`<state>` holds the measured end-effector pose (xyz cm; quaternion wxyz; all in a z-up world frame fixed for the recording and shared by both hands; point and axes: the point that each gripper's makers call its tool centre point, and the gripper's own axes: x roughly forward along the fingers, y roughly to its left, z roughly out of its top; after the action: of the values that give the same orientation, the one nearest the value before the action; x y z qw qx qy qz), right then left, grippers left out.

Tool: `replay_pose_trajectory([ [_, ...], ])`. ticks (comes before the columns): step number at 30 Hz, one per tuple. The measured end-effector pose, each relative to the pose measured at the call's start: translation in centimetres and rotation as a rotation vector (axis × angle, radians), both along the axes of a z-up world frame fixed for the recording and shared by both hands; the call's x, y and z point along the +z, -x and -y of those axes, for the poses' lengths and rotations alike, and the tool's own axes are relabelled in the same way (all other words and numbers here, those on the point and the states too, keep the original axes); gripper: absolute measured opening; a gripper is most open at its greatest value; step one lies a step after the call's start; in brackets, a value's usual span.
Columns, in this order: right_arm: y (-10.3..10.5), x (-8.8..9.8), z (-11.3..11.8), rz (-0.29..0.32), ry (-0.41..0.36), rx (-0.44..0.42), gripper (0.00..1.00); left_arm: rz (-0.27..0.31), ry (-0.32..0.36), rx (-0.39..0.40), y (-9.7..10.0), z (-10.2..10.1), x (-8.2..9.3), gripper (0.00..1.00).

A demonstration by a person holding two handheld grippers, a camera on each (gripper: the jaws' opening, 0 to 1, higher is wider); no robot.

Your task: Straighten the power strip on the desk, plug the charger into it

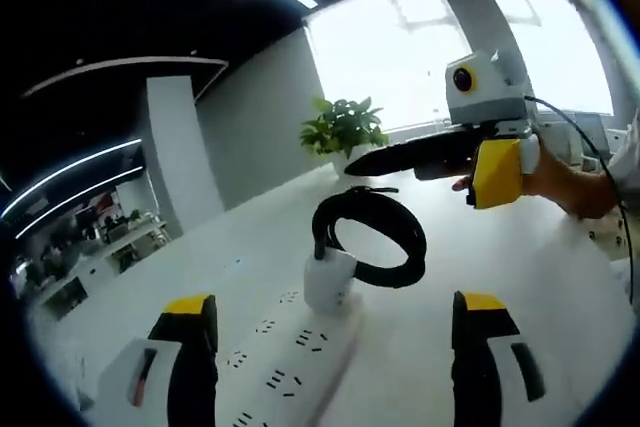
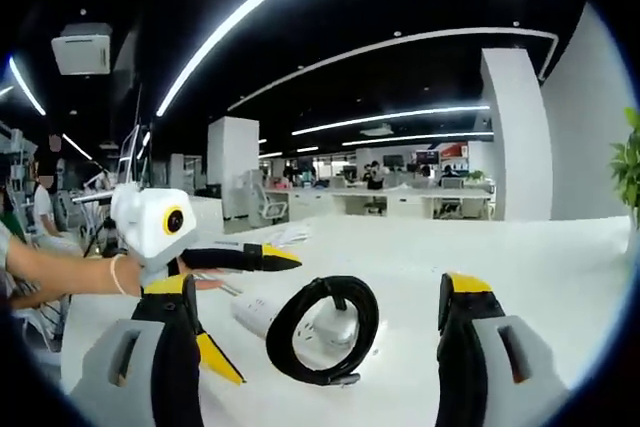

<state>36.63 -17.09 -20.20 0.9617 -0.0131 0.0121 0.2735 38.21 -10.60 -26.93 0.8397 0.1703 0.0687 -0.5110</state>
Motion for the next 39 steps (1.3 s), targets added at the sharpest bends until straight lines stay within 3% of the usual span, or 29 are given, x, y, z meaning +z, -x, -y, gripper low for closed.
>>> replay_pose_trajectory([
  [2,0.2,0.1,0.3,0.003,0.006,0.003,1.00,0.025,-0.042,0.035,-0.2,-0.9,-0.4,0.99],
  [6,0.9,0.9,0.9,0.026,0.001,0.031,1.00,0.006,-0.012,0.072,0.3,-2.3,-0.2,0.99],
  [10,1.5,2.2,2.3,0.102,-0.008,0.016,1.00,0.000,0.043,0.107,1.2,-4.2,0.7,0.99],
  [19,1.0,3.0,6.1,0.121,-0.019,-0.003,0.97,-0.011,0.105,0.206,2.7,-8.5,1.4,0.99],
  [27,-0.8,3.0,7.2,0.137,0.027,0.006,0.95,-0.039,0.113,0.244,3.7,-10.1,0.1,0.99],
  [31,-1.6,2.6,6.9,0.148,0.078,0.039,0.94,-0.053,0.137,0.256,4.0,-10.7,0.0,0.99],
  [39,-3.2,1.3,7.3,0.142,0.094,0.073,0.94,-0.058,0.163,0.272,4.8,-11.8,0.3,0.99],
])
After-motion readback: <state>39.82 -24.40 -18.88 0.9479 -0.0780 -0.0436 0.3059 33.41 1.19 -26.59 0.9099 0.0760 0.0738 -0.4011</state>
